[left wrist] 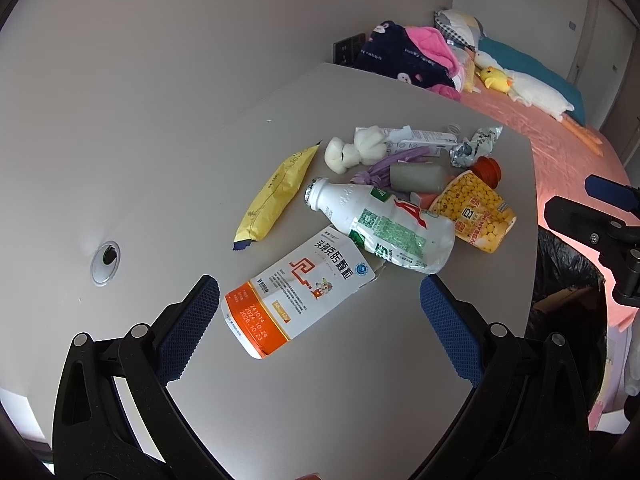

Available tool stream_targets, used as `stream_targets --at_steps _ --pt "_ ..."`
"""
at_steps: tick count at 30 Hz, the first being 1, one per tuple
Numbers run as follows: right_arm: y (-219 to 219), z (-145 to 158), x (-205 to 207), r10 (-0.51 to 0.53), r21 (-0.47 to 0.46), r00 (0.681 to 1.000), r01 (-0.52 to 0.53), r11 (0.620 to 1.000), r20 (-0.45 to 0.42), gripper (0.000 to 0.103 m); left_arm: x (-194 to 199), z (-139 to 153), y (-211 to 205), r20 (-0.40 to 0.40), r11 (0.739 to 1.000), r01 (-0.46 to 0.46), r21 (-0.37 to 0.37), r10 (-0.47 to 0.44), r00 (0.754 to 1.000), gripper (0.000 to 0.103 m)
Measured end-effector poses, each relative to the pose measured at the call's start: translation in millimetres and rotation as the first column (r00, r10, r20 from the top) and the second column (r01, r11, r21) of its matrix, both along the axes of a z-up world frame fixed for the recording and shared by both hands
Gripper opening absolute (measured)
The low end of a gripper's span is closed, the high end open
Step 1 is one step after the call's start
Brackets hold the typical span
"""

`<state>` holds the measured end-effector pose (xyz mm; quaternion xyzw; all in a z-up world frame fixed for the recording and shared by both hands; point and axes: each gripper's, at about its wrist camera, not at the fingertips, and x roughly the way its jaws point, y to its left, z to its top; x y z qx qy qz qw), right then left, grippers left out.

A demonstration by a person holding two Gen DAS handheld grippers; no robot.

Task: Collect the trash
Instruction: 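Move both tools toward the pile of trash on the table, then grasp the white-orange carton with the left tool while the right tool grasps the yellow corn cup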

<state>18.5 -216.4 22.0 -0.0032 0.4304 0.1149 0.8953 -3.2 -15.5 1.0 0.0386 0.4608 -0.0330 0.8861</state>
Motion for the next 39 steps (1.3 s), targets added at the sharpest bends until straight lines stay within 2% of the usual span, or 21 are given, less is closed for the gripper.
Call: stream_targets --at_steps 8,15,23,33,39 --pt "1 -8 1 0.004 -0.009 1.000 -0.005 1.000 -0.025 0.100 5 -10 5 -0.037 0.999 0.013 -0.038 -0.014 0.999 0.097" --pt "4 -20 10 0.010 -0.003 0.997 -0.011 1.000 -0.079 0.100 16 -25 10 -0.075 1.000 0.029 -0.009 -0.029 0.997 0.097" --pt "-5 -41 30 -0.026 -0.005 0.987 0.026 1.000 -0.156 0.100 29 -40 18 -0.120 0.998 0.057 -0.011 -0.057 0.991 0.097" --pt "-6 -73 55 -0.045 -0.051 0.971 0.034 0.998 -0.235 0.100 50 -62 19 -0.190 0.988 0.154 0.025 -0.147 0.971 0.097" --pt "-2 -89 68 -0.048 -0.069 0.961 0.031 0.997 -0.272 0.100 62 -76 20 -0.220 0.984 0.176 0.031 -0.165 0.961 0.097"
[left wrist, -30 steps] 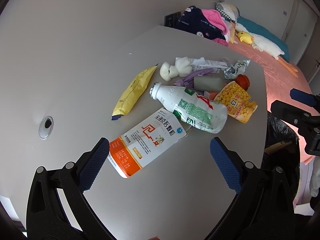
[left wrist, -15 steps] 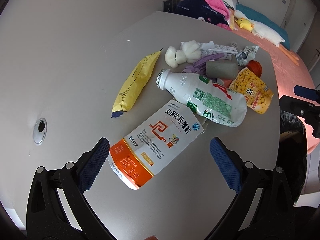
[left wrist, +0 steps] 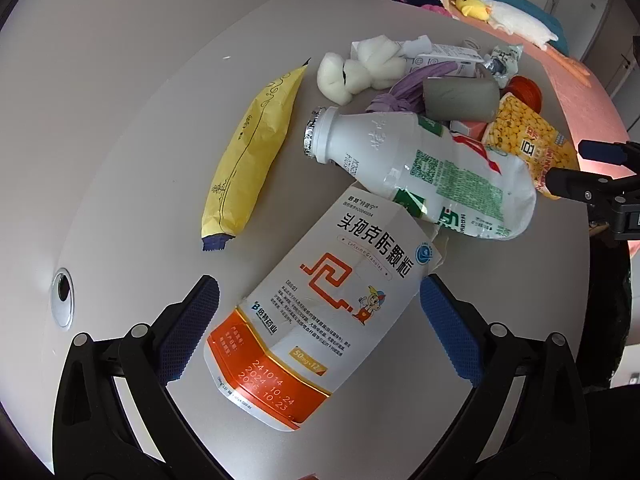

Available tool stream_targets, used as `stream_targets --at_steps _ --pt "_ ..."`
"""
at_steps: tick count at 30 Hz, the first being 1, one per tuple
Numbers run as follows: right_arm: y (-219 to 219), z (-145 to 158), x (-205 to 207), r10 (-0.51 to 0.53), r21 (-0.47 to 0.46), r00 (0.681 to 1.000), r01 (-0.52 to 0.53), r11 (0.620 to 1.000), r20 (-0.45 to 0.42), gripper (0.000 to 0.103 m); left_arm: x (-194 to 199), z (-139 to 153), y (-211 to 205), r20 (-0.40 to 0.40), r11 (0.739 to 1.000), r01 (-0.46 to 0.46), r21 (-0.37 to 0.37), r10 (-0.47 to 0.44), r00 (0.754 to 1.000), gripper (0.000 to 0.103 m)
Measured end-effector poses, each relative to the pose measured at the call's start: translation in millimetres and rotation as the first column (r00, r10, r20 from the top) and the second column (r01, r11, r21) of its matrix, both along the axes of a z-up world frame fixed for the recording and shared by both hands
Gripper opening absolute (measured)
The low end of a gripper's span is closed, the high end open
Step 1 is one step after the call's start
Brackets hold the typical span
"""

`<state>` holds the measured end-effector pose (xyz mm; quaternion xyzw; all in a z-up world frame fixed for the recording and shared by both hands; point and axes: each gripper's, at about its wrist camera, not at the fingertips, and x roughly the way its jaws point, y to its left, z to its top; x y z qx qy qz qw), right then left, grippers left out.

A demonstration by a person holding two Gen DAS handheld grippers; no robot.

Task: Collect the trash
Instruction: 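Grasp the white-orange carton with the left tool while the right tool grasps the yellow corn cup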

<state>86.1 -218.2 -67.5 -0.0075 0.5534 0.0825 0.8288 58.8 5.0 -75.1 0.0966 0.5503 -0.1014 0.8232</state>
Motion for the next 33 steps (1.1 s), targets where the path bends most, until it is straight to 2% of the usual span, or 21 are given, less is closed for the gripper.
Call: stream_targets --at_steps 6,11,15,17,18,20,25,33 --pt "7 -10 13 0.015 0.009 1.000 -0.015 1.000 -0.018 0.100 11 -13 4 -0.035 1.000 0.019 -0.014 -0.020 0.999 0.097" --pt "11 -20 18 0.025 0.010 0.999 -0.024 1.000 -0.035 0.100 20 -19 14 -0.057 0.998 0.004 -0.069 -0.008 0.998 0.097" --pt "12 -22 15 0.030 0.027 0.999 -0.029 0.999 -0.040 0.093 26 -20 20 -0.059 0.996 -0.009 -0.093 0.004 0.998 0.097" --pt "13 -21 12 0.037 0.026 0.999 -0.037 0.999 -0.027 0.084 25 -19 23 -0.052 0.995 -0.004 -0.097 -0.001 0.999 0.095" --pt "14 -19 10 0.037 0.021 0.999 -0.036 0.999 -0.020 0.077 22 -18 26 -0.048 0.996 -0.001 -0.093 -0.004 0.999 0.091" --pt "16 -18 7 0.036 0.029 0.999 -0.035 0.999 -0.021 0.077 18 -16 26 -0.037 0.996 0.004 -0.090 -0.008 0.999 0.087" --pt "9 -16 1 0.027 0.096 0.999 -0.024 0.995 -0.029 0.077 7 -8 26 -0.001 0.995 -0.020 -0.100 0.020 1.000 0.068" --pt "-5 0 -8 0.001 0.125 1.000 -0.001 0.992 0.001 0.077 -7 4 32 0.035 0.988 -0.041 -0.148 0.047 0.998 0.048"
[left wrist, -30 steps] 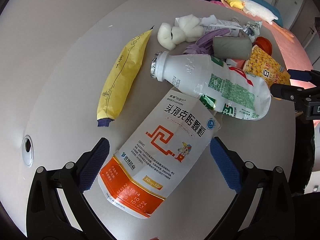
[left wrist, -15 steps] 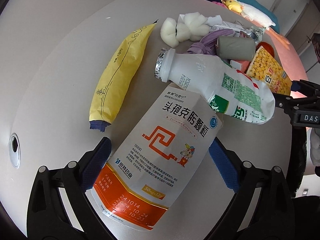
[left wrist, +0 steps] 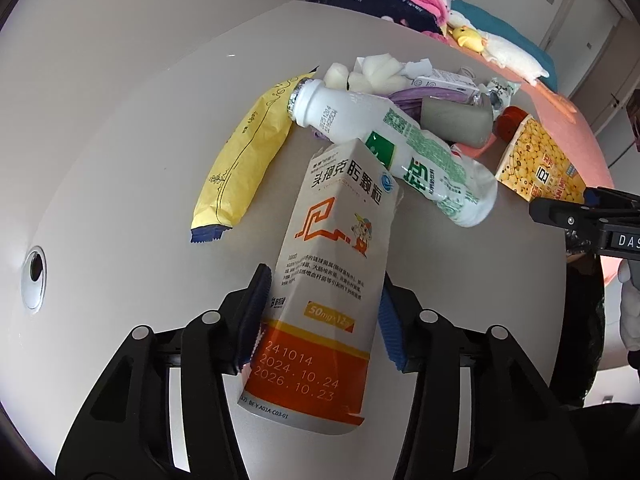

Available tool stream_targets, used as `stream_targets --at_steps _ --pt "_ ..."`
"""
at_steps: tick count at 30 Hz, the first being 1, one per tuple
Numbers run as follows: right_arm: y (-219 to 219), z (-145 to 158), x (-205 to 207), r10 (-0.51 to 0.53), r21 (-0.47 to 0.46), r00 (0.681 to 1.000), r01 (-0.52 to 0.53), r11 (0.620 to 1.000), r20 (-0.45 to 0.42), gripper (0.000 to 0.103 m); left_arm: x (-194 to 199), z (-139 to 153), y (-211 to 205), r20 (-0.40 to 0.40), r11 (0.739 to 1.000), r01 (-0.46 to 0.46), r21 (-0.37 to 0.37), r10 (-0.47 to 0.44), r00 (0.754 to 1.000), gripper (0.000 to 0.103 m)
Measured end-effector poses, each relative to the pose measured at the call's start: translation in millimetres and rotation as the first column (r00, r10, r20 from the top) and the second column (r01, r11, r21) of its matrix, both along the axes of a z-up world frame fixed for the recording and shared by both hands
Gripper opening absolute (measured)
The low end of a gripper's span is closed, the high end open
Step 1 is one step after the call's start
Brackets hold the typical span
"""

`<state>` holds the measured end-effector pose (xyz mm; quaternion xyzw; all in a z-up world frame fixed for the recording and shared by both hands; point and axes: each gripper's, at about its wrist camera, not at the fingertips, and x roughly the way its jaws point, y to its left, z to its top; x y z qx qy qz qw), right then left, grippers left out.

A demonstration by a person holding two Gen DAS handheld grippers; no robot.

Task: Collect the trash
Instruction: 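Grasp the white-orange carton with the left tool while the right tool grasps the yellow corn cup, then carry both items over the black trash bag and open both tools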

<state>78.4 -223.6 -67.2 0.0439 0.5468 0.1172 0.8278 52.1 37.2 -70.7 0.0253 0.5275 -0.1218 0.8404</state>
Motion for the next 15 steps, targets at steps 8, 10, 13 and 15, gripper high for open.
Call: stream_targets --at_steps 8,10,13,15 --pt "-7 25 -18 -0.011 0.020 0.998 0.009 1.000 0.069 0.077 -15 37 1 0.100 0.999 -0.036 -0.039 0.040 0.994 0.041" --pt "-11 32 -24 -0.013 0.027 0.996 0.010 1.000 0.090 0.077 -19 49 -4 0.127 0.999 -0.032 -0.031 0.036 0.991 0.041" --pt "-18 43 -28 -0.018 0.039 0.992 0.013 0.999 0.121 0.077 -26 67 -12 0.167 0.999 -0.024 -0.027 0.028 0.986 0.041" --pt "-23 51 -34 -0.023 0.047 0.989 0.016 0.999 0.143 0.077 -30 77 -19 0.190 1.000 -0.017 -0.020 0.020 0.982 0.041"
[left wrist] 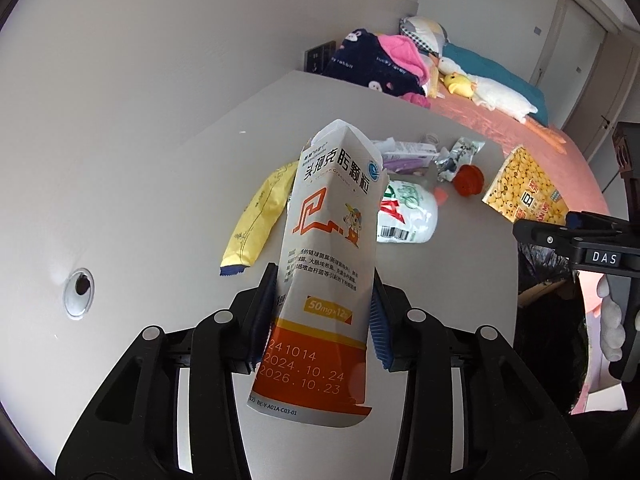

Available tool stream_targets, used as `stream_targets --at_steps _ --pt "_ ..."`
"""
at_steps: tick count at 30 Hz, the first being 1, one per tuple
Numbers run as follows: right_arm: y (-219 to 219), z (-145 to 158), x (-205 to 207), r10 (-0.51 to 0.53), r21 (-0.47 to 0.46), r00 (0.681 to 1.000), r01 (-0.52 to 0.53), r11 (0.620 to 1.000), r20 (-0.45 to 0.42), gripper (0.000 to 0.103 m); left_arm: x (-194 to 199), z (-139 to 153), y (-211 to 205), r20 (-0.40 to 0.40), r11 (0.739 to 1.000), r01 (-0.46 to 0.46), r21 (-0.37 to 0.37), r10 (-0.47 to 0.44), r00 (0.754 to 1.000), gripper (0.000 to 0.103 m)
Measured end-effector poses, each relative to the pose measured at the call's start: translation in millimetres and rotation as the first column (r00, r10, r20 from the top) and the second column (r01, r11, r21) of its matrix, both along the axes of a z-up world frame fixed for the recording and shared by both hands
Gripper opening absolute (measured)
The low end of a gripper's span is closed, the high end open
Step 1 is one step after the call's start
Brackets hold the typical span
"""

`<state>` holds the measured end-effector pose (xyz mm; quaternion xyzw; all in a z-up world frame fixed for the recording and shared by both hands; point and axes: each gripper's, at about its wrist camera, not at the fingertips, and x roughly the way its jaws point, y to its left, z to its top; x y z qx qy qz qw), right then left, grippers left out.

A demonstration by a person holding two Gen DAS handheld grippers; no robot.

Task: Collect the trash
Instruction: 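Carry both items over the black trash bag and open both tools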

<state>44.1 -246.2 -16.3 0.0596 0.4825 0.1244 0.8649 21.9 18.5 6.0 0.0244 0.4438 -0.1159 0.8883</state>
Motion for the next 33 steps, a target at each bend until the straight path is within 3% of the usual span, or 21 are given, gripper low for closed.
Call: stream_targets --at_steps 17,33 --pt "-63 30 -54 -0.103 0.020 0.992 0.101 0.995 0.077 0.077 -18 20 -82 0.045 0.989 0.148 -0.005 -0.147 0.988 0.042" --pt "-130 29 -94 -0.263 0.017 0.962 0.262 0.965 0.071 0.077 -17 18 -165 0.038 0.939 0.343 -0.027 -0.342 0.939 0.043"
